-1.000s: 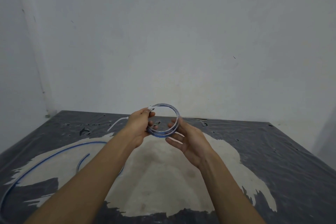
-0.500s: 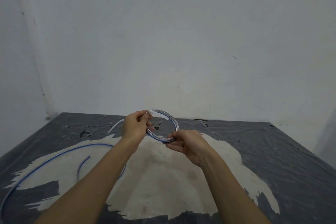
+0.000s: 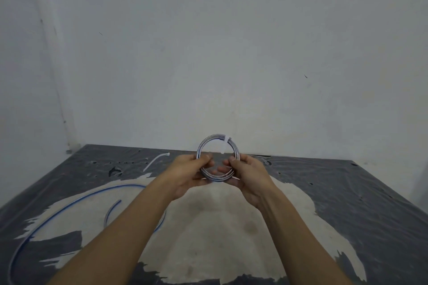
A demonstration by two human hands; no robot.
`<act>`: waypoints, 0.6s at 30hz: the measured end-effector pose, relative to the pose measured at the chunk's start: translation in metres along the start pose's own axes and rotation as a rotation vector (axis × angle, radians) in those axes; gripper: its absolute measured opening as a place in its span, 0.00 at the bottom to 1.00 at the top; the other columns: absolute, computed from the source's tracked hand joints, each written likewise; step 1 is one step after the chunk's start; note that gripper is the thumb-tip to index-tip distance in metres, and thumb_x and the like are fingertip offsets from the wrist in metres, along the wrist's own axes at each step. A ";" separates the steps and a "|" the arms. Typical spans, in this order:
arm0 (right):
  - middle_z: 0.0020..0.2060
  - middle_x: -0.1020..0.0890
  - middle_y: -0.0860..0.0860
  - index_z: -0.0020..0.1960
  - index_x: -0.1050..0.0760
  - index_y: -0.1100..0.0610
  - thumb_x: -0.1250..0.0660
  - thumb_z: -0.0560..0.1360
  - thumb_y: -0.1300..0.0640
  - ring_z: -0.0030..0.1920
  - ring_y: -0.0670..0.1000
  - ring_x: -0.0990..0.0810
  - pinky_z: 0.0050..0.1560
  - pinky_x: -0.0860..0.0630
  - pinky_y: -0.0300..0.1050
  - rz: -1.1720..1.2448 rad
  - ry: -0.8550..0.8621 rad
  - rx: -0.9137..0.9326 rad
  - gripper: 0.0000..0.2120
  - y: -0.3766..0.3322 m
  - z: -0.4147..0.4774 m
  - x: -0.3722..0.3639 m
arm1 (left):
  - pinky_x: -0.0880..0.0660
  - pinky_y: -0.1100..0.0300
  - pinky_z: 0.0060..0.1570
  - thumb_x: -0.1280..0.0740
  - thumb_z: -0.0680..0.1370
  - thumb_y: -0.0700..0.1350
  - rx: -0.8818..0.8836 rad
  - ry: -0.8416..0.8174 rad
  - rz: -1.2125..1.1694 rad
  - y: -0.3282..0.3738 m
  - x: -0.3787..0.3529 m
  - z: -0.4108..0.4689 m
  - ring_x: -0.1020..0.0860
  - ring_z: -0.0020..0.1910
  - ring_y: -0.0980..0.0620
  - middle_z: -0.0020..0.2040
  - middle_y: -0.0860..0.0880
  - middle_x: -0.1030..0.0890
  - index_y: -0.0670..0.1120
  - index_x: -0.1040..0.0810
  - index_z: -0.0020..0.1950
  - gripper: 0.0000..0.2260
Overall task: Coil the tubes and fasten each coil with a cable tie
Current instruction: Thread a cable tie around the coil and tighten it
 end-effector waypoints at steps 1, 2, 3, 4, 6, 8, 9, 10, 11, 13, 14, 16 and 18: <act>0.38 0.18 0.55 0.49 0.25 0.62 0.37 0.81 0.65 0.37 0.51 0.16 0.45 0.16 0.53 0.021 -0.002 -0.025 0.04 0.000 -0.001 -0.001 | 0.18 0.54 0.42 0.33 0.79 0.44 0.021 -0.001 -0.062 -0.002 0.000 0.000 0.17 0.40 0.50 0.44 0.46 0.18 0.40 0.21 0.52 0.07; 0.36 0.19 0.55 0.47 0.25 0.62 0.37 0.81 0.66 0.36 0.52 0.16 0.45 0.16 0.53 0.044 -0.006 -0.052 0.05 0.000 -0.002 -0.001 | 0.18 0.55 0.41 0.33 0.79 0.42 0.030 0.013 -0.144 -0.003 0.001 0.001 0.17 0.38 0.51 0.41 0.46 0.18 0.40 0.22 0.49 0.05; 0.34 0.20 0.55 0.46 0.25 0.63 0.38 0.81 0.67 0.36 0.52 0.16 0.44 0.16 0.52 0.079 -0.010 -0.080 0.06 -0.001 -0.004 0.000 | 0.18 0.56 0.37 0.34 0.79 0.40 0.036 0.036 -0.223 -0.002 0.003 0.002 0.17 0.34 0.53 0.37 0.47 0.18 0.40 0.22 0.47 0.05; 0.33 0.21 0.56 0.45 0.26 0.64 0.39 0.81 0.68 0.37 0.53 0.17 0.40 0.16 0.51 0.132 -0.006 -0.115 0.07 -0.001 -0.005 0.002 | 0.18 0.57 0.34 0.34 0.80 0.39 0.046 0.058 -0.288 -0.001 0.004 0.003 0.18 0.31 0.54 0.33 0.47 0.18 0.39 0.23 0.45 0.05; 0.33 0.22 0.57 0.45 0.26 0.65 0.41 0.79 0.71 0.38 0.55 0.17 0.37 0.15 0.50 0.262 0.027 -0.195 0.07 -0.001 -0.004 0.006 | 0.19 0.58 0.28 0.36 0.80 0.38 0.076 0.083 -0.384 0.004 0.004 0.003 0.20 0.25 0.55 0.27 0.47 0.19 0.39 0.24 0.42 0.07; 0.30 0.21 0.57 0.45 0.27 0.65 0.40 0.77 0.71 0.38 0.56 0.16 0.40 0.15 0.52 0.345 0.057 -0.239 0.06 -0.001 -0.003 0.008 | 0.19 0.58 0.26 0.36 0.80 0.38 0.098 0.106 -0.439 0.007 0.004 0.004 0.21 0.25 0.55 0.27 0.47 0.20 0.39 0.23 0.42 0.08; 0.29 0.21 0.57 0.44 0.27 0.65 0.40 0.77 0.72 0.37 0.56 0.16 0.41 0.15 0.52 0.361 0.065 -0.243 0.06 -0.001 -0.003 0.009 | 0.19 0.57 0.27 0.36 0.80 0.38 0.103 0.108 -0.455 0.008 0.003 0.004 0.21 0.27 0.54 0.29 0.46 0.20 0.39 0.23 0.42 0.07; 0.29 0.21 0.57 0.44 0.26 0.65 0.40 0.76 0.71 0.36 0.56 0.16 0.40 0.15 0.52 0.363 0.070 -0.240 0.06 0.000 -0.003 0.010 | 0.19 0.57 0.28 0.35 0.80 0.39 0.109 0.094 -0.465 0.008 0.003 0.004 0.22 0.30 0.54 0.32 0.46 0.20 0.39 0.23 0.43 0.07; 0.30 0.20 0.57 0.44 0.26 0.65 0.40 0.77 0.71 0.35 0.56 0.16 0.40 0.15 0.52 0.351 0.070 -0.233 0.06 0.000 -0.003 0.012 | 0.18 0.56 0.30 0.34 0.79 0.39 0.116 0.067 -0.467 0.008 0.003 0.003 0.23 0.33 0.53 0.35 0.46 0.20 0.39 0.22 0.44 0.06; 0.34 0.19 0.59 0.45 0.25 0.67 0.39 0.77 0.71 0.36 0.56 0.15 0.41 0.16 0.51 0.290 0.060 -0.224 0.06 0.002 -0.004 0.018 | 0.17 0.56 0.35 0.32 0.78 0.41 0.119 0.013 -0.442 0.004 0.003 0.002 0.23 0.35 0.53 0.40 0.46 0.20 0.39 0.21 0.46 0.05; 0.36 0.19 0.59 0.46 0.24 0.67 0.38 0.77 0.71 0.37 0.56 0.15 0.42 0.16 0.51 0.253 0.048 -0.221 0.05 0.002 -0.004 0.020 | 0.17 0.56 0.37 0.33 0.79 0.41 0.102 -0.001 -0.398 0.004 0.005 0.003 0.23 0.35 0.53 0.41 0.47 0.19 0.39 0.21 0.47 0.06; 0.38 0.18 0.59 0.47 0.24 0.68 0.37 0.77 0.72 0.38 0.57 0.14 0.42 0.15 0.51 0.215 0.017 -0.212 0.04 0.001 -0.007 0.024 | 0.17 0.58 0.38 0.35 0.80 0.41 0.066 -0.007 -0.307 0.002 0.007 0.004 0.21 0.35 0.54 0.43 0.46 0.19 0.39 0.21 0.49 0.06; 0.39 0.18 0.59 0.47 0.23 0.67 0.36 0.77 0.71 0.38 0.56 0.13 0.40 0.15 0.50 0.217 0.003 -0.196 0.04 0.000 -0.007 0.027 | 0.17 0.58 0.40 0.34 0.79 0.40 0.064 -0.025 -0.284 0.003 0.007 0.003 0.18 0.41 0.52 0.45 0.45 0.17 0.39 0.21 0.50 0.06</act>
Point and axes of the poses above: each hand's wrist, its own z-axis towards the middle knuckle, its own x-axis out of the back of the hand, y = z × x, the point moved 3 cm from there along z, towards the middle knuckle
